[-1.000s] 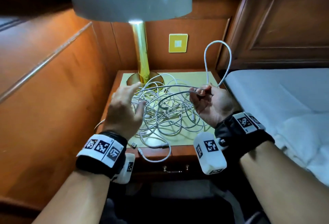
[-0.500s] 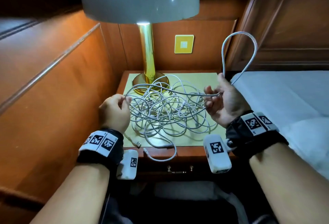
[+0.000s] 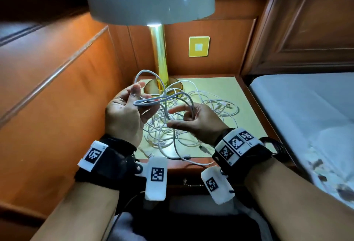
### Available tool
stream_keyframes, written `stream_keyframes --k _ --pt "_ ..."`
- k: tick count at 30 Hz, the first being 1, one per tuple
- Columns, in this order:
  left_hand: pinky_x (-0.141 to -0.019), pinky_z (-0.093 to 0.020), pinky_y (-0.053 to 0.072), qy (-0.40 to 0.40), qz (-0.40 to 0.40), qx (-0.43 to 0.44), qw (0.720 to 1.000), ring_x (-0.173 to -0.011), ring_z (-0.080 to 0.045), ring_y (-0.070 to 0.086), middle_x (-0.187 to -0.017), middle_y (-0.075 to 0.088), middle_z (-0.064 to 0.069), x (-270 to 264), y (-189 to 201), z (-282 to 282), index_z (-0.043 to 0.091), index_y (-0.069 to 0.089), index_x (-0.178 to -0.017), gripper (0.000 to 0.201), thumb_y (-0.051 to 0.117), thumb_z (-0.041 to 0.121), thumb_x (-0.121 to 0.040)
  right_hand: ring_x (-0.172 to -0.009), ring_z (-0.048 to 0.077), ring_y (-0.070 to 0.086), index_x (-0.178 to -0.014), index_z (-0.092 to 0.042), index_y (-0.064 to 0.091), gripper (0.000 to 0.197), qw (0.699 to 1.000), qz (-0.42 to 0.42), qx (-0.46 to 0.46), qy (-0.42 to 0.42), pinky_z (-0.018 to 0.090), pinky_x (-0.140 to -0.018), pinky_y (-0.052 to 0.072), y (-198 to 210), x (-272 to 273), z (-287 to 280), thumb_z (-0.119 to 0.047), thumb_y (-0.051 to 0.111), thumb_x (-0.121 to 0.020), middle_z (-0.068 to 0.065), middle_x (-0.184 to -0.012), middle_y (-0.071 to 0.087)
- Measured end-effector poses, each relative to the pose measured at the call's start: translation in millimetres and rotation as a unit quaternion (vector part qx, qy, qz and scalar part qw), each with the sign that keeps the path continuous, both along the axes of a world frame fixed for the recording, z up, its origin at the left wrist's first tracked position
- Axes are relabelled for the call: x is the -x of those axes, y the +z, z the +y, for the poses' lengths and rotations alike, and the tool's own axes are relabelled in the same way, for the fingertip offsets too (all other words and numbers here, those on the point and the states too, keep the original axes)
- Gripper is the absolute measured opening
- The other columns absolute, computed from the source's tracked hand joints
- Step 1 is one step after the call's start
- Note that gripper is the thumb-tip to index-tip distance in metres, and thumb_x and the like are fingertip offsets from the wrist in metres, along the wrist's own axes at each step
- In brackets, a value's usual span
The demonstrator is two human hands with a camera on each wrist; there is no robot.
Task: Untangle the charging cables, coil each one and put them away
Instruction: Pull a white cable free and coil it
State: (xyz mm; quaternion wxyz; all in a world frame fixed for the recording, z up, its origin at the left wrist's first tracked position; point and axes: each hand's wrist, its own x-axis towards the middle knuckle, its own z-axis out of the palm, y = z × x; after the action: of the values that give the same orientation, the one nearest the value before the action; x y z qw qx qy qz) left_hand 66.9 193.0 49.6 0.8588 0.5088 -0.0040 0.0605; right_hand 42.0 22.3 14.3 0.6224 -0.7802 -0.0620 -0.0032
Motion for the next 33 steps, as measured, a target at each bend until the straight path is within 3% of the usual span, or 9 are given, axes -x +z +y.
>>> stream_keyframes --k 4,8,12,15,18,20,24,29,33 --pt "-0.059 -0.025 0.059 -0.062 -0.010 0.072 0.995 -0.059 -0.011 0.068 -0.066 0.064 -0.003 5.5 5.2 -4.3 0.005 0.062 -0.110 0.023 0.051 0.022 -0.099 -0.055 0.013 0.049 -0.099 -0.012 0.074 0.021 0.999 -0.003 -0.027 -0.019 0.026 -0.060 0.043 2.8 -6.1 4.7 -0.026 0.078 -0.084 0.003 -0.061 0.055" --pt "-0.061 -0.025 0.059 -0.099 -0.039 0.088 0.990 -0.064 -0.013 0.070 -0.070 0.066 -0.003 6.7 10.4 -6.4 0.005 0.061 -0.112 0.035 0.056 0.027 -0.085 -0.038 -0.001 0.047 -0.104 -0.001 0.069 0.020 0.998 0.008 -0.057 -0.014 0.009 -0.043 0.035 7.1 -7.6 9.0 -0.013 0.074 -0.087 -0.011 -0.052 0.058" --pt "-0.068 -0.031 0.060 -0.111 -0.066 0.087 0.988 -0.074 -0.021 0.073 -0.074 0.069 -0.005 5.4 13.8 -8.1 0.004 0.061 -0.113 0.027 0.051 0.022 -0.095 -0.038 -0.003 0.049 -0.103 0.014 0.064 0.021 0.997 0.016 -0.071 0.013 0.007 -0.043 0.036 14.9 -4.7 13.6 -0.005 0.065 -0.093 -0.014 -0.045 0.055" --pt "-0.074 -0.035 0.060 -0.114 -0.071 0.069 0.989 -0.089 -0.023 0.071 -0.088 0.069 -0.007 1.7 10.7 -5.8 0.007 0.062 -0.114 0.027 0.047 0.024 -0.102 -0.043 0.000 0.041 -0.102 0.008 0.061 0.022 0.997 0.011 -0.070 -0.010 0.012 -0.045 0.033 16.9 -8.5 14.2 -0.013 0.062 -0.097 -0.015 -0.050 0.046" --pt "-0.062 -0.035 0.058 -0.055 -0.093 -0.053 0.993 -0.082 -0.019 0.067 -0.089 0.065 -0.004 -3.8 -5.4 -4.1 0.015 0.064 -0.094 0.008 0.057 0.019 -0.095 -0.053 0.006 0.037 -0.092 -0.013 0.061 0.013 0.990 0.031 -0.129 -0.041 0.022 -0.049 0.031 21.1 -10.7 9.7 -0.023 0.058 -0.100 -0.007 -0.069 0.046" --pt "-0.063 -0.037 0.057 -0.040 -0.118 -0.207 0.970 -0.080 -0.018 0.067 -0.086 0.065 0.000 -5.5 -22.8 -3.5 0.020 0.062 -0.090 0.007 0.062 0.025 -0.087 -0.055 0.006 0.040 -0.090 -0.017 0.063 0.017 0.976 0.051 -0.202 -0.061 0.024 -0.051 0.032 24.4 -12.0 6.2 -0.026 0.054 -0.102 -0.005 -0.074 0.052" --pt "-0.084 -0.036 0.058 -0.097 -0.146 -0.393 0.903 -0.099 -0.009 0.066 -0.109 0.066 0.009 -7.5 -48.4 -4.7 0.030 0.062 -0.106 0.021 0.073 0.030 -0.088 -0.054 0.009 0.042 -0.091 -0.017 0.061 0.022 0.935 0.092 -0.339 -0.042 0.027 -0.053 0.034 30.6 -11.9 3.7 -0.027 0.046 -0.104 -0.002 -0.071 0.052" --pt "-0.080 -0.031 0.054 -0.110 -0.159 -0.393 0.899 -0.092 -0.008 0.065 -0.097 0.067 0.005 -10.8 -53.5 -12.9 0.026 0.060 -0.088 0.020 0.068 0.007 -0.091 -0.051 0.011 0.044 -0.080 -0.014 0.062 0.034 0.884 0.132 -0.449 -0.017 0.023 -0.048 0.043 42.5 -8.9 1.6 -0.027 0.042 -0.105 0.002 -0.078 0.052" --pt "-0.084 -0.028 0.050 -0.172 -0.127 -0.297 0.931 -0.095 -0.011 0.061 -0.102 0.062 -0.001 -9.1 -50.6 -23.9 0.021 0.054 -0.100 0.020 0.066 0.018 -0.083 -0.057 0.015 0.046 -0.089 -0.015 0.054 0.027 0.851 0.119 -0.512 0.001 0.026 -0.053 0.044 43.9 -11.1 -4.0 -0.029 0.037 -0.106 0.005 -0.083 0.062"
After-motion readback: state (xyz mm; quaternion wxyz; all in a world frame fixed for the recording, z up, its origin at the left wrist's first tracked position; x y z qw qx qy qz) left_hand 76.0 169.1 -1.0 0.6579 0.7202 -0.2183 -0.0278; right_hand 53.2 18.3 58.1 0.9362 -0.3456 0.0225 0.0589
